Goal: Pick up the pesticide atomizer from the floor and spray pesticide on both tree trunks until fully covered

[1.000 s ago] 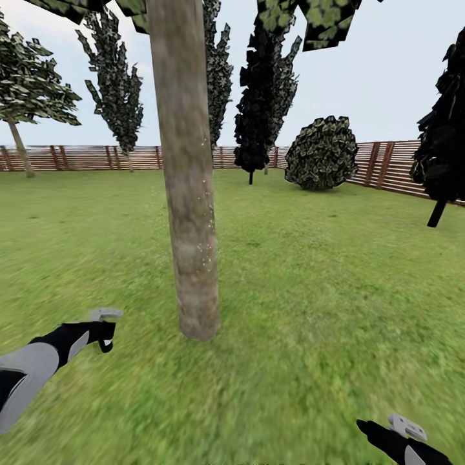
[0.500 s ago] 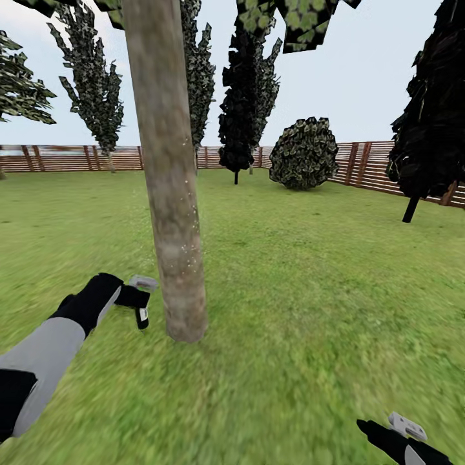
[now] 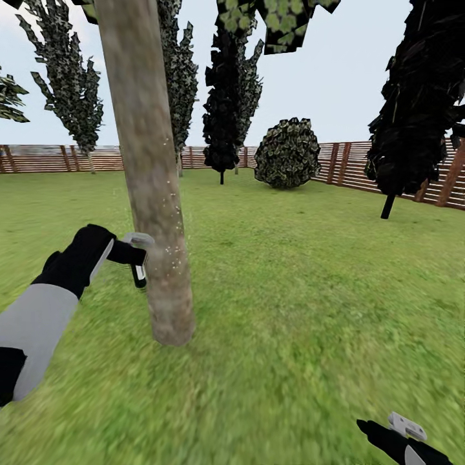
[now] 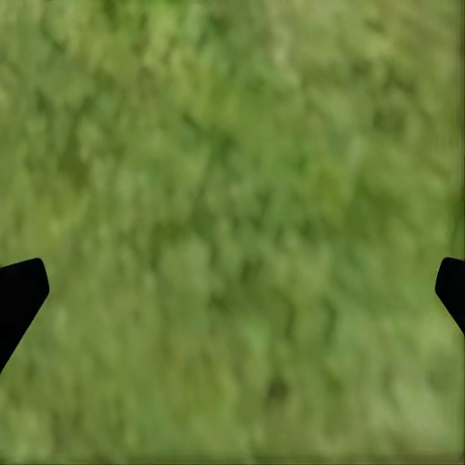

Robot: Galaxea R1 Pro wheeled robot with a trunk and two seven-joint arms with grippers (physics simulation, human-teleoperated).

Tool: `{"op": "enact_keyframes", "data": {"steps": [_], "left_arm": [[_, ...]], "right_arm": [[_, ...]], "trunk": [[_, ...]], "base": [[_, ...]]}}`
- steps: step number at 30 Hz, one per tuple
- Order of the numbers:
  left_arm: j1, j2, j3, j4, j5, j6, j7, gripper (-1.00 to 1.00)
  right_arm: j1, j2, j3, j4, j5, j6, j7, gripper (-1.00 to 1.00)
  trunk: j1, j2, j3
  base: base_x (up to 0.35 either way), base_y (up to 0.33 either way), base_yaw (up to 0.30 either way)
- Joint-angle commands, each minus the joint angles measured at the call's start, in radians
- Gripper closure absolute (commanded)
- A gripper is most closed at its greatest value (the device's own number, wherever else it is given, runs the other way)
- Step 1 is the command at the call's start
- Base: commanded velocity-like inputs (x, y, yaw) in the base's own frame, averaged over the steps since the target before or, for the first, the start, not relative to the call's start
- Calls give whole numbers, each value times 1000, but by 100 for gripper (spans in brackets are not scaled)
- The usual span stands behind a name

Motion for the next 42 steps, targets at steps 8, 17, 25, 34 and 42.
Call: {"op": "enact_keyframes", "data": {"steps": [8,17,25,34,42], "left_arm": [[-108,2,0,4,-7,7,-2,100],[-202,1,0,51,-7,12,-2,100],[-216,1,-9,56,-8,12,-2,100],[-216,-2,-105,56,-6,10,-2,100],[-348,1,-111,208,-62,12,-2,100]], "right_arm": [[0,0,0,0,0,0,0,-100],[0,0,0,0,0,0,0,-100],[0,0,0,0,0,0,0,-100],[0,0,0,0,0,-1,0,-100],[0,0,0,0,0,-1,0,-100]], "trunk": [[0,0,0],[0,0,0],[0,0,0],[0,0,0],[0,0,0]], "base": [[0,0,-1],[0,0,0],[0,0,0],[0,0,0],[0,0,0]]}}
